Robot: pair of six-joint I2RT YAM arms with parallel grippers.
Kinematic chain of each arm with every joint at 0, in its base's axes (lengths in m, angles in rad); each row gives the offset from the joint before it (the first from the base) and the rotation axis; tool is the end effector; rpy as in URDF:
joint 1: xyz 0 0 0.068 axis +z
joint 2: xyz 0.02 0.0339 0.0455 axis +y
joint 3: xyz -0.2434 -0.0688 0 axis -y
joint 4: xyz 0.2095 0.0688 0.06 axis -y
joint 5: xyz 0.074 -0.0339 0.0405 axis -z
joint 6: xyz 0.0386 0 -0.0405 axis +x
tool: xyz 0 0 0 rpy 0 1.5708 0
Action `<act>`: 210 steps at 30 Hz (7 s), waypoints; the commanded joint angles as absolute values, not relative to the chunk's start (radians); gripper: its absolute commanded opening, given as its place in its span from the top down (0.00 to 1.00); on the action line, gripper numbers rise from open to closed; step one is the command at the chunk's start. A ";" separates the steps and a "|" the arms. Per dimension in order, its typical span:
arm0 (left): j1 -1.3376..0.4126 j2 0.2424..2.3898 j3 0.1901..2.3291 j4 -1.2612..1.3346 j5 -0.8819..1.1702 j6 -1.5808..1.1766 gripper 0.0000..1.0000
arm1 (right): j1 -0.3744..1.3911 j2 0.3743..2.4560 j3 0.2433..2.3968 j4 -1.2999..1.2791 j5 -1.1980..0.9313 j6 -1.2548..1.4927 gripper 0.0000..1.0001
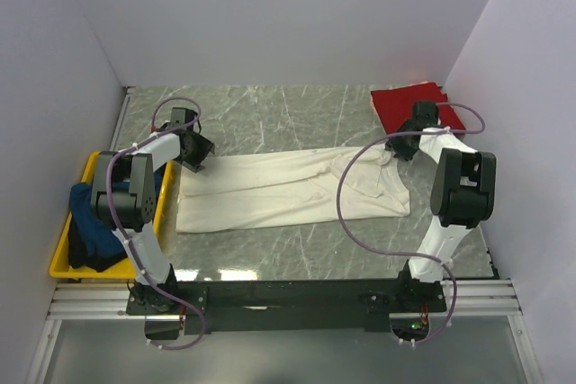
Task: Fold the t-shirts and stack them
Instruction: Fold the tshirt
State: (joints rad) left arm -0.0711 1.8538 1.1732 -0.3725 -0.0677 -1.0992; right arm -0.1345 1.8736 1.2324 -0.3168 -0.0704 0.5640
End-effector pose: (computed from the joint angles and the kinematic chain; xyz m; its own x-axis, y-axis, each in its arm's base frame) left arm 0.3435 -0.0218 0.1643 -0.4272 -0.8606 -0.2772 -0.7551 0.5082 -0.4142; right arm 0.3582 -0.0457 0.1766 -0.6350 0.6240 -0.4553 0.5125 0.7814 0.3561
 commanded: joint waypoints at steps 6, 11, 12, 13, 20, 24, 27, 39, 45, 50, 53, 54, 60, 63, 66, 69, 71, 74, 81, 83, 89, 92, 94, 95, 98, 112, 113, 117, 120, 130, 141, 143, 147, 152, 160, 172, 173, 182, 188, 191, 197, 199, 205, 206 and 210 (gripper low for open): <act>-0.083 1.775 1.223 -0.396 -0.054 -1.034 0.36 | -0.097 1.579 1.137 -0.307 -0.002 0.563 0.50; -0.098 1.714 1.246 -0.419 -0.045 -1.025 0.36 | 0.080 1.549 1.106 -0.305 0.035 0.543 0.50; -0.101 1.703 1.246 -0.422 -0.043 -1.020 0.36 | 0.098 1.561 1.103 -0.296 0.028 0.529 0.50; -0.103 1.680 1.238 -0.420 -0.035 -1.017 0.35 | 0.109 1.589 1.101 -0.292 0.015 0.523 0.50; -0.133 1.545 1.123 -0.370 0.009 -1.012 0.35 | 0.164 1.772 1.157 -0.293 -0.067 0.401 0.44; -0.149 1.477 1.055 -0.359 0.021 -1.006 0.35 | 0.164 1.821 1.164 -0.285 -0.072 0.388 0.41; -0.152 1.442 1.029 -0.362 0.018 -0.996 0.35 | 0.163 1.838 1.170 -0.296 -0.080 0.391 0.41; -0.152 1.408 1.000 -0.364 0.028 -0.973 0.36 | 0.193 1.758 1.049 -0.281 -0.152 0.436 0.47; -0.152 1.408 0.992 -0.356 0.032 -0.971 0.36 | 0.218 1.704 1.020 -0.293 -0.135 0.442 0.51; -0.152 1.413 0.986 -0.353 0.038 -0.971 0.36 | 0.232 1.686 1.017 -0.324 -0.065 0.445 0.50; -0.152 1.416 0.983 -0.348 0.037 -0.968 0.36 | 0.242 1.671 1.011 -0.324 -0.049 0.442 0.50; -0.152 1.417 0.982 -0.348 0.037 -0.968 0.36 | 0.245 1.667 1.009 -0.319 -0.054 0.442 0.50; -0.152 1.425 0.976 -0.347 0.038 -0.966 0.36 | 0.270 1.698 1.017 -0.327 -0.074 0.434 0.59; -0.152 1.424 0.973 -0.350 0.038 -0.962 0.36 | 0.279 1.694 1.002 -0.322 -0.080 0.437 0.64; -0.152 1.425 0.973 -0.348 0.040 -0.962 0.36 | 0.284 1.680 0.985 -0.318 -0.094 0.442 0.75; -0.152 1.422 0.971 -0.347 0.038 -0.962 0.36 | 0.291 1.646 0.966 -0.316 -0.095 0.448 0.88; -0.152 1.417 0.966 -0.345 0.037 -0.962 0.36 | 0.298 1.620 0.959 -0.321 -0.098 0.451 0.92; -0.152 1.414 0.960 -0.348 0.038 -0.963 0.36 | 0.310 1.586 0.942 -0.325 -0.092 0.451 0.94; -0.152 1.404 0.950 -0.341 0.041 -0.963 0.36 | 0.351 1.511 0.890 -0.336 -0.074 0.462 0.95; -0.152 1.405 0.943 -0.339 0.048 -0.966 0.36 | 0.363 1.483 0.882 -0.348 -0.057 0.468 0.95; -0.152 1.402 0.934 -0.334 0.049 -0.966 0.36 | 0.420 1.424 0.844 -0.365 -0.028 0.480 0.95; -0.152 1.402 0.931 -0.331 0.052 -0.968 0.36 | 0.442 1.417 0.813 -0.356 -0.017 0.489 0.95; -0.152 1.401 0.925 -0.331 0.052 -0.966 0.36 | 0.455 1.413 0.798 -0.347 -0.015 0.492 0.91; -0.152 1.399 0.923 -0.331 0.052 -0.965 0.36 | 0.460 1.413 0.781 -0.342 -0.017 0.495 0.89; -0.152 1.401 0.922 -0.330 0.052 -0.965 0.36 | 0.471 1.402 0.761 -0.334 -0.018 0.495 0.71; -0.153 1.402 0.923 -0.327 0.060 -0.968 0.36 | 0.355 1.259 0.807 -0.450 0.130 0.526 0.59; -0.152 1.401 0.922 -0.327 0.060 -0.968 0.36 | 0.338 1.278 0.801 -0.442 0.129 0.531 0.61; -0.152 1.399 0.928 -0.333 0.057 -0.962 0.36 | 0.290 1.377 0.770 -0.385 0.085 0.532 0.70; -0.153 1.396 0.925 -0.341 0.052 -0.960 0.36 | 0.288 1.373 0.720 -0.365 0.063 0.549 0.75; -0.152 1.385 0.922 -0.342 0.057 -0.960 0.36 | 0.291 1.146 0.574 -0.396 0.009 0.615 0.79; -0.152 1.385 0.928 -0.342 0.061 -0.962 0.37 | 0.310 1.305 0.762 -0.350 0.063 0.601 0.80; -0.152 1.387 0.923 -0.341 0.060 -0.962 0.37 | 0.313 1.363 0.778 -0.315 0.067 0.600 0.80; -0.153 1.388 0.919 -0.337 0.061 -0.963 0.37 | 0.353 1.465 0.822 -0.278 0.060 0.591 0.80; -0.152 1.379 0.916 -0.341 0.057 -0.962 0.36 | 0.481 1.496 0.841 -0.253 0.061 0.617 0.80; -0.152 1.367 0.908 -0.341 0.055 -0.963 0.37 | 0.614 1.508 0.838 -0.273 0.084 0.647 0.79; -0.152 1.359 0.919 -0.337 0.075 -0.959 0.37 | 0.453 1.367 0.836 -0.362 0.124 0.641 0.70; -0.152 1.361 0.920 -0.337 0.078 -0.959 0.37 | 0.430 1.367 0.818 -0.356 0.109 0.638 0.70; -0.152 1.365 0.913 -0.328 0.087 -0.956 0.37 | 0.333 1.408 0.629 -0.281 0.019 0.690 0.70; -0.152 1.364 0.899 -0.334 0.081 -0.948 0.37 | 0.321 1.319 0.578 -0.336 0.035 0.721 0.70; -0.152 1.365 0.902 -0.337 0.093 -0.946 0.37 | 0.319 1.263 0.624 -0.393 0.041 0.729 0.70; -0.208 1.347 0.896 -0.374 0.042 -0.936 0.36 | 0.318 1.172 0.731 -0.408 0.048 0.724 0.54; -0.242 1.342 0.862 -0.376 0.011 -0.954 0.36 | 0.318 1.224 0.773 -0.413 0.040 0.715 0.53; -0.362 1.307 0.785 -0.388 -0.133 -0.994 0.40 | 0.316 1.411 0.850 -0.353 0.020 0.723 0.53; -0.379 1.310 0.785 -0.405 -0.158 -0.997 0.42 | 0.316 1.440 0.871 -0.338 0.020 0.726 0.53; -0.486 1.351 0.802 -0.442 -0.287 -1.003 0.46 | 0.314 1.581 0.942 -0.316 0.014 0.726 0.53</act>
